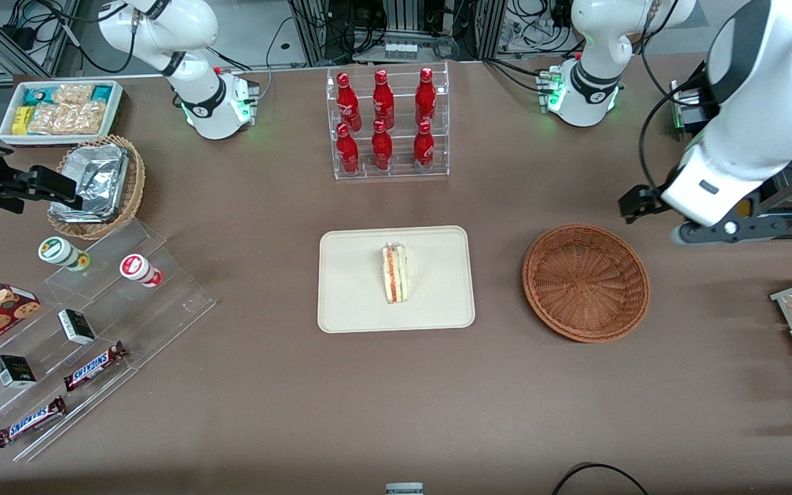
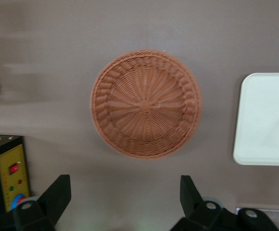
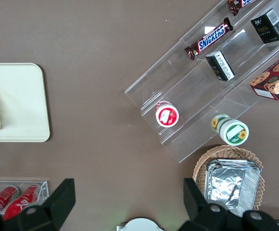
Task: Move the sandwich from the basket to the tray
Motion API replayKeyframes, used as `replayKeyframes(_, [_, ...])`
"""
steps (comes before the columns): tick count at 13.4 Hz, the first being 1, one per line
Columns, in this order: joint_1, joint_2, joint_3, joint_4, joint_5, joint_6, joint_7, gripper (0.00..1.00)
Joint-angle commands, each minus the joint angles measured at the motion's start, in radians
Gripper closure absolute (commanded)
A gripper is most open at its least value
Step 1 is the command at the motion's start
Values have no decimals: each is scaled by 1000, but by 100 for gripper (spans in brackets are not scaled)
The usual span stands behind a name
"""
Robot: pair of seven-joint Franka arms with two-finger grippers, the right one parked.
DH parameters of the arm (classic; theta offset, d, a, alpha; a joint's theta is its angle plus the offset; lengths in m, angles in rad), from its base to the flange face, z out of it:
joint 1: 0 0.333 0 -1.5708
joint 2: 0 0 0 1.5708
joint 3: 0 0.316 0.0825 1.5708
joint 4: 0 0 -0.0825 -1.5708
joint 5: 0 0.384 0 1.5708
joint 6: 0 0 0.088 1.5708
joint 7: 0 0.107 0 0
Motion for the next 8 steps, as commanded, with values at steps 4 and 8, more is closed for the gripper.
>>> replayKeyframes(4, [-22,-32,94,-18,-35,10,57,0])
replayKeyframes(8, [-54,-18,169,21,-36,13,190,0])
